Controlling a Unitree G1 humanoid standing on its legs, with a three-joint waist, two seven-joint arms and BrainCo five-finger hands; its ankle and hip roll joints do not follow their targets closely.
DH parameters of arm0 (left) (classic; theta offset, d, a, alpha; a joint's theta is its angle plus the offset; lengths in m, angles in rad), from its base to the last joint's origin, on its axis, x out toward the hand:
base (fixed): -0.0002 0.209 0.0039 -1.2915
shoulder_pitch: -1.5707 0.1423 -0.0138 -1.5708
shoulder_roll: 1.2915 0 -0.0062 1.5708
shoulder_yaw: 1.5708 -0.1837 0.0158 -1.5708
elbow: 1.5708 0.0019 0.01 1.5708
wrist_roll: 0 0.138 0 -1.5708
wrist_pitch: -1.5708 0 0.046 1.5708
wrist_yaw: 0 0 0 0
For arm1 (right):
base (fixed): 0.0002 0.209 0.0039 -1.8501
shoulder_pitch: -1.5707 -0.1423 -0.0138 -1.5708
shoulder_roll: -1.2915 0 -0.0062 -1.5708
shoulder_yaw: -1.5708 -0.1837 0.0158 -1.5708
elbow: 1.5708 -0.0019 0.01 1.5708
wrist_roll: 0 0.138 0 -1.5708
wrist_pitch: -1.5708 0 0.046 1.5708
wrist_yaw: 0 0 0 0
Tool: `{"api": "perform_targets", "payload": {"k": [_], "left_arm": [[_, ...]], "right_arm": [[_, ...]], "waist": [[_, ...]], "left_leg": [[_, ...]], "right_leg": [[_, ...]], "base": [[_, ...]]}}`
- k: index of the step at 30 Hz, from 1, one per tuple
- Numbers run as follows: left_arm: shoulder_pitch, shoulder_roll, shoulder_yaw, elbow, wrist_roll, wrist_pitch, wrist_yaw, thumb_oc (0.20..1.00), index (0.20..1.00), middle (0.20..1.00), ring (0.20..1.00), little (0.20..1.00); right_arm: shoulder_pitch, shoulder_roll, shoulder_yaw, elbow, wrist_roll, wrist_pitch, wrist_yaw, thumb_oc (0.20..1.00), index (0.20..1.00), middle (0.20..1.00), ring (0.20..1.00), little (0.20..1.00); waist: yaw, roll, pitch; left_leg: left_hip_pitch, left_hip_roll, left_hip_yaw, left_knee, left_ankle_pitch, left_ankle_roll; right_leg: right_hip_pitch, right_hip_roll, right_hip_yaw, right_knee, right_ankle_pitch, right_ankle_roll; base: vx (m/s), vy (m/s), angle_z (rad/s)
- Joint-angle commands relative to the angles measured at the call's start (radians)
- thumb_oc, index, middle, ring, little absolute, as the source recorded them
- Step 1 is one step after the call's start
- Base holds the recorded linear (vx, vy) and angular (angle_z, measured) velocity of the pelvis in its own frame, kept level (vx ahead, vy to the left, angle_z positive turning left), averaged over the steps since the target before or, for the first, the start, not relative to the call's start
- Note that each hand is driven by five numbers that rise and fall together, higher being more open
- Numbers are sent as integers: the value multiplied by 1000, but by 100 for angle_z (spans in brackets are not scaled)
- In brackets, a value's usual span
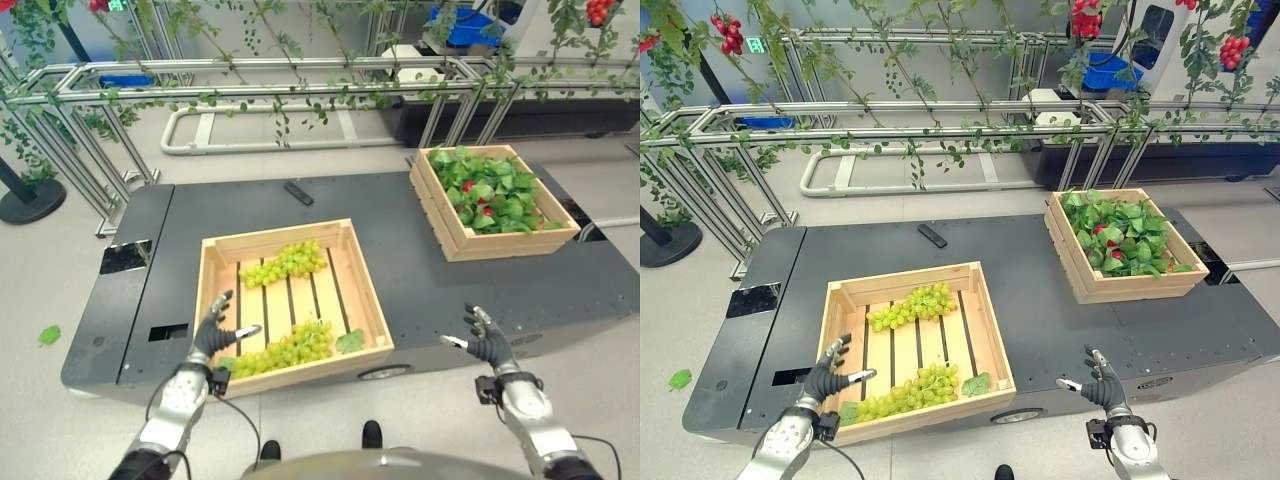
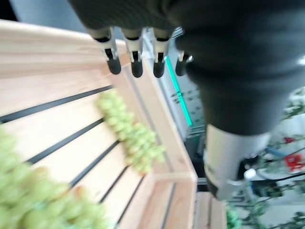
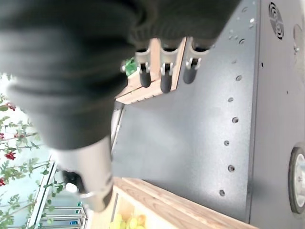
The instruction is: Pick up the fruits from the basket on one side to the basket on the other side
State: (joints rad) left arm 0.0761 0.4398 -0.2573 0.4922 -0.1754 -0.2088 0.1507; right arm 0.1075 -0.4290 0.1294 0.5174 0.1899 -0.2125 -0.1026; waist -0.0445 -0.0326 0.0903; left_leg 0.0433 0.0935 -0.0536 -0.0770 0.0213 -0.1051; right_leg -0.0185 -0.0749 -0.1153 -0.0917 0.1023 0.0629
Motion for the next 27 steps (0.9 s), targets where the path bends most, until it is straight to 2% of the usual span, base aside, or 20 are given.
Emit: {"api": "perform_targets", "payload": {"k": [1,27], "left_arm": [[-25,20,9,12,-22,-31,-10,1000,1000,1000,1000,1000],[25,43,82,-94,-59,-33,-19,1000,1000,1000,1000,1000]], "right_arm": [[-25,8,-25,-63,28,-50,-12,1000,1000,1000,1000,1000],[11,-28,-83,-64,2,-48,-14,1000,1000,1000,1000,1000]], "waist": [[-11,-43,-12],[0,-57,-28]], "left_leg": [[-40,-30,51,98,-55,38],[4,-15,62,58,-54,39]], "right_leg": [[-17,-55,27,139,-103,84],[20,-42,33,95,-100,84]], "base": [[37,-21,-3],[3,-3,-1]]}}
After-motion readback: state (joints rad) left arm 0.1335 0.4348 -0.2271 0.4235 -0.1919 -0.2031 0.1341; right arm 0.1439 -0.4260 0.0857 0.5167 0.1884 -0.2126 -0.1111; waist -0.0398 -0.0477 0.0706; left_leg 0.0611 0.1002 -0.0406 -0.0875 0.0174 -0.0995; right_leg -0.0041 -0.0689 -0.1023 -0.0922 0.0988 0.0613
